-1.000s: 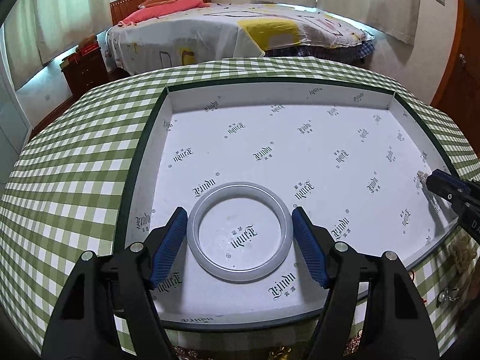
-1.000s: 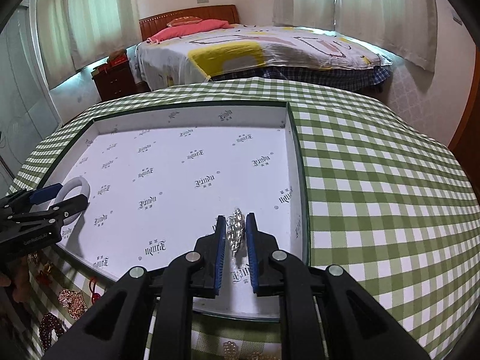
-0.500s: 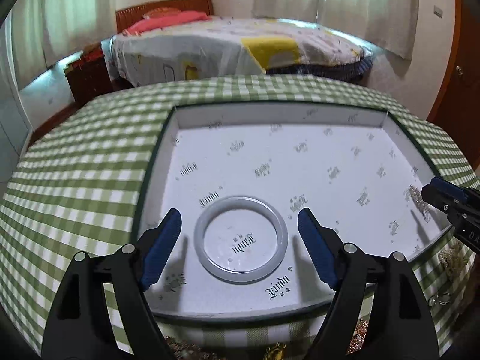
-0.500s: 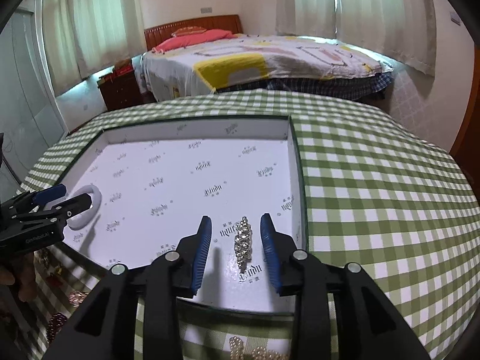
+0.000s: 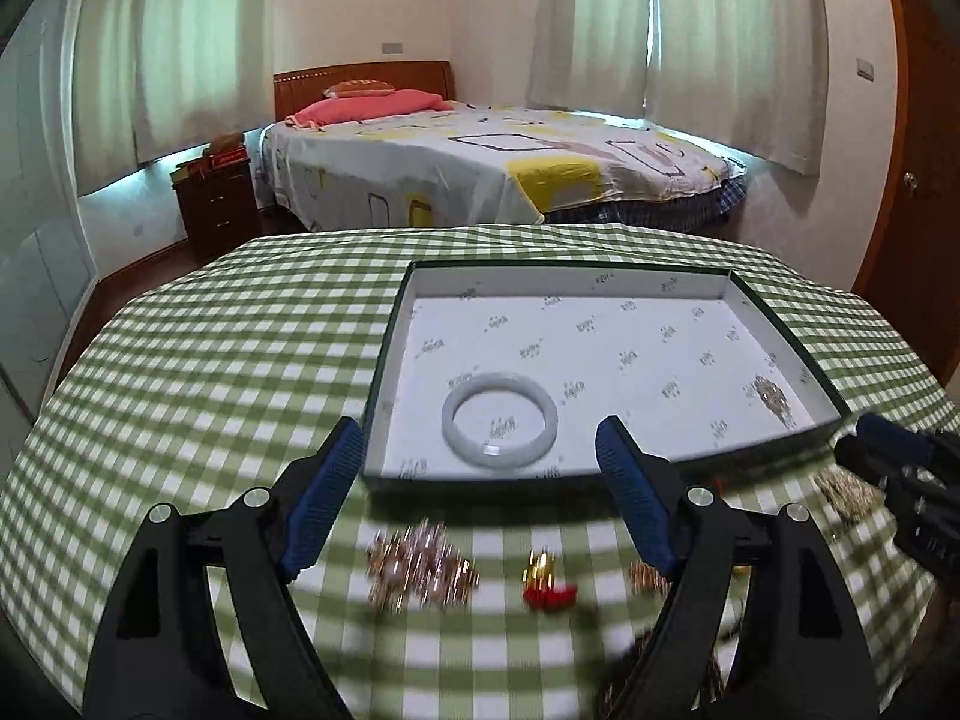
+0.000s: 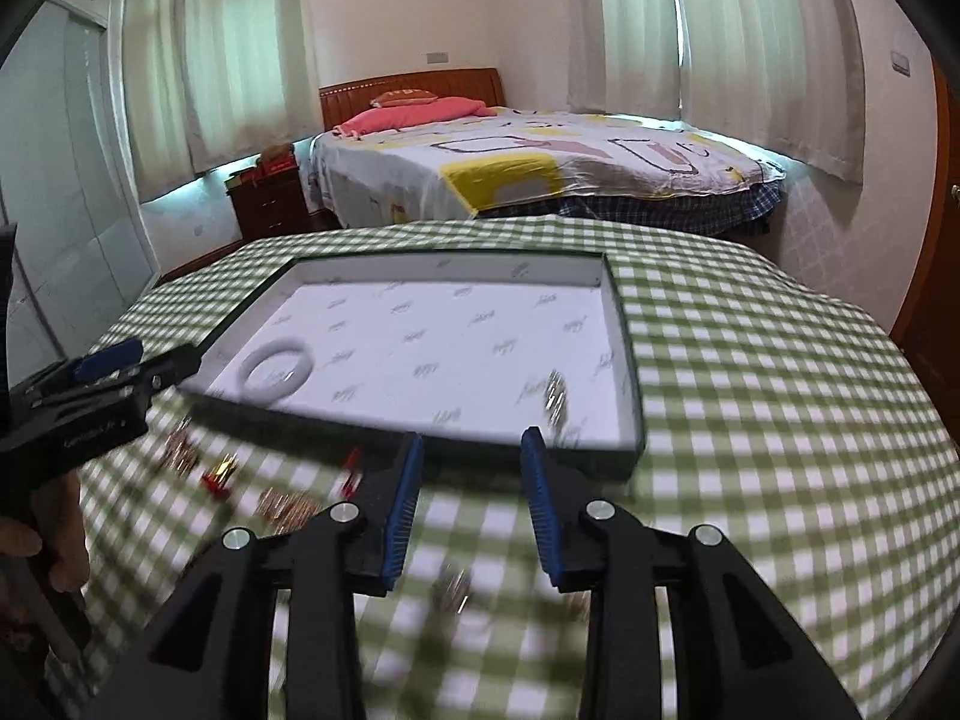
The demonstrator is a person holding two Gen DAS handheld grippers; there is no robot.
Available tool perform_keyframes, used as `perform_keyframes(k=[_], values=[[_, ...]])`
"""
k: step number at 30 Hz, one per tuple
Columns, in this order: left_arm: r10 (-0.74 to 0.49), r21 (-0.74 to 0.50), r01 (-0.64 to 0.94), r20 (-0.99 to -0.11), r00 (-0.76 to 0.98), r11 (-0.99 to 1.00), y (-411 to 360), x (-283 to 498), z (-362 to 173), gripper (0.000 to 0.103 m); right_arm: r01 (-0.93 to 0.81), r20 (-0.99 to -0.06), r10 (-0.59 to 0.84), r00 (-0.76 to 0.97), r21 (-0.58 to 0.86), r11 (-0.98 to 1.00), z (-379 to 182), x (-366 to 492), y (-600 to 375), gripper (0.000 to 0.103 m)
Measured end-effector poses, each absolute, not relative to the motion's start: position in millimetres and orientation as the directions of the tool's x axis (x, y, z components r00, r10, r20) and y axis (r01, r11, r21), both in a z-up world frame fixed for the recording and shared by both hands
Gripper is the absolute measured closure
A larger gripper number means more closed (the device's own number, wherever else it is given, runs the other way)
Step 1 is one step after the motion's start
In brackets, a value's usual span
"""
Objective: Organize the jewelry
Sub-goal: 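Grasp the black corded pendant with the right tool while the left tool grasps the dark red bead bracelet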
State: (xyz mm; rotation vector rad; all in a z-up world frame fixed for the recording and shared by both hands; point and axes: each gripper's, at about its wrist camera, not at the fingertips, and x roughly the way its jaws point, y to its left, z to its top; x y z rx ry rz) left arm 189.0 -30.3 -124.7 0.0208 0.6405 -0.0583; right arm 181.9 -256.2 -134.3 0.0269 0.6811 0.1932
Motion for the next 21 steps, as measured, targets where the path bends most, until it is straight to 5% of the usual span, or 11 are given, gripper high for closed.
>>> perform_keyframes(k=[16,21], values=[[-0.005,0.007,0.012,-0.633,0.774,1.0,-11.1,125.4,-144.3,0.025,-0.27,-0.691,0.256,0.676,0.091,0.958,-177.0,142.7,-217.2,0.07],[-0.01,0.004,0.016,-0.638,0.77,1.0,-13.1,123.3,-147.1,0.025,-0.274,-0.706,0.244,0.665,0.073,0.959,-182.6,141.0,-213.1,0.085]])
